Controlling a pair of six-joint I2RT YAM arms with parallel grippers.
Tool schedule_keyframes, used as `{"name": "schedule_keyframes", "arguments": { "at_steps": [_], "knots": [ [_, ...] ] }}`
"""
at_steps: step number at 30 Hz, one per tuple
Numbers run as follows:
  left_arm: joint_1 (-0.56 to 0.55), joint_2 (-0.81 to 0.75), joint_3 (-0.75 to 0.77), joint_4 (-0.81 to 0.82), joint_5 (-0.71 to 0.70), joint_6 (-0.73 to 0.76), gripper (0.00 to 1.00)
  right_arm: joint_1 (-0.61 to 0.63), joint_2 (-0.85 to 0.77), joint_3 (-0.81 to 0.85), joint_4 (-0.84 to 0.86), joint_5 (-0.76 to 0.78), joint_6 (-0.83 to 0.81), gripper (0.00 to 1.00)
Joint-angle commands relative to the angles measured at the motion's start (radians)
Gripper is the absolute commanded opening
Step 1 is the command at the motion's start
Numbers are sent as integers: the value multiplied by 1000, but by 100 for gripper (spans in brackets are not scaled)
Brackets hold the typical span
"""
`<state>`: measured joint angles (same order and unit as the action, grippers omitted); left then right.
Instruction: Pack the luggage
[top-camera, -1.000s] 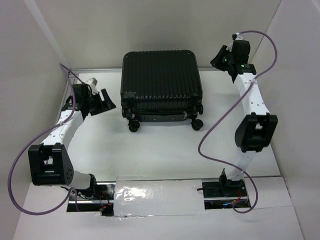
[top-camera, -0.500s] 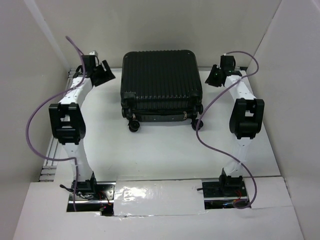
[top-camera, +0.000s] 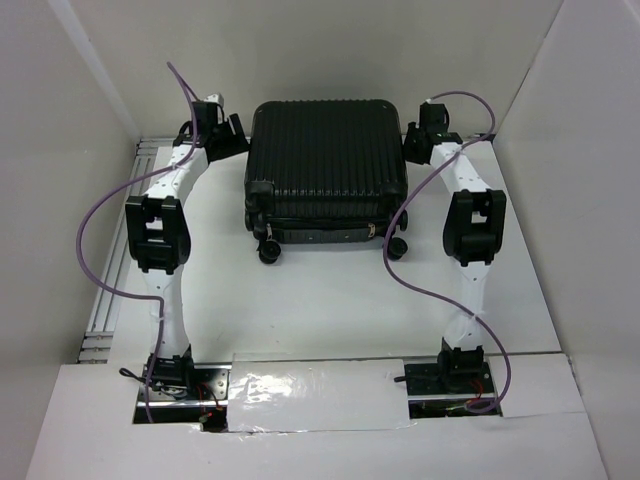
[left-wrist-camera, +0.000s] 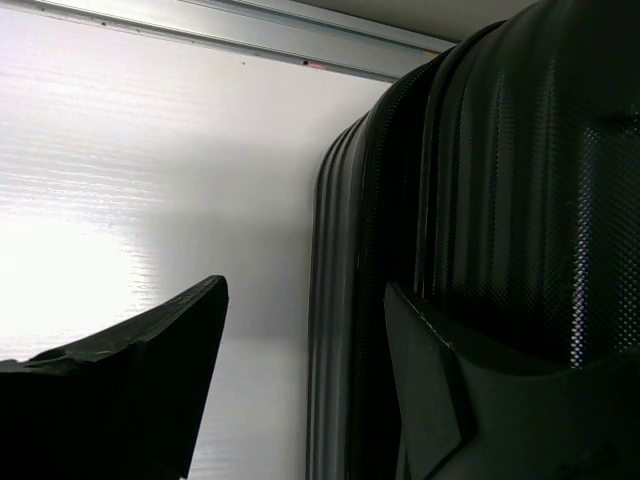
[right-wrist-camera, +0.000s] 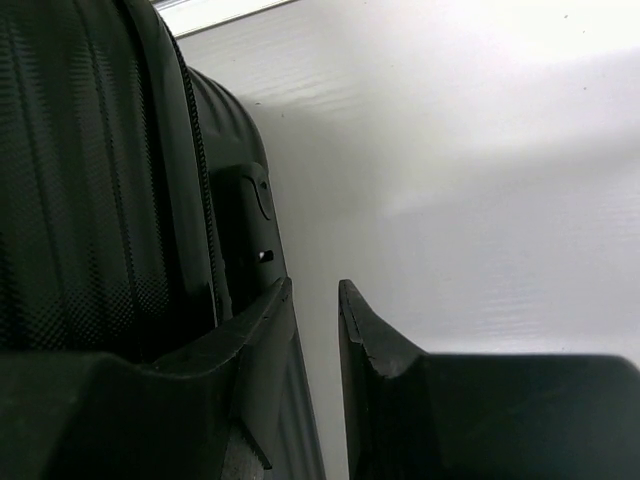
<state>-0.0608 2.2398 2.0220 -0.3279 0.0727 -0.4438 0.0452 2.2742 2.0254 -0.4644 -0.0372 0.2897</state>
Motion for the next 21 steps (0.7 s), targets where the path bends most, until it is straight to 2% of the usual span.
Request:
{"name": "schedule_keyframes", "arguments": {
  "at_steps": [1,5,6,8,9,12,13,14,15,18,21],
  "knots": [
    [-93,-23,-5,55,124,-15,77,97,-21,56,44,-55,2,33],
    [-70,-106,-60,92,113,-35,77,97,-21,114,37,-67,-7,33],
    [-60,-115,-60,92,102,-45,80,97,-12,142,20,-67,-7,33],
    [-39,-124,-42,64,102,-45,82,97,2,257,-61,-5,-17,33],
    [-12,-135,-19,43,89,-45,83,97,13,300,-94,101,-17,35],
    [74,-158,107,-51,88,-45,86,75,-23,436,-175,227,-72,51],
    [97,-186,157,-63,122,-45,87,61,-50,437,-175,227,-87,57],
    [119,-206,173,-63,140,-45,89,45,-83,427,-160,217,-96,69],
    [154,-229,173,-63,159,-45,90,29,-120,406,-148,198,-96,73],
    [177,-348,152,-72,232,-1,90,-42,-287,282,-118,48,-106,79],
    [153,-508,-4,-72,303,55,90,-51,-461,87,-91,-70,-106,79]
  ]
}}
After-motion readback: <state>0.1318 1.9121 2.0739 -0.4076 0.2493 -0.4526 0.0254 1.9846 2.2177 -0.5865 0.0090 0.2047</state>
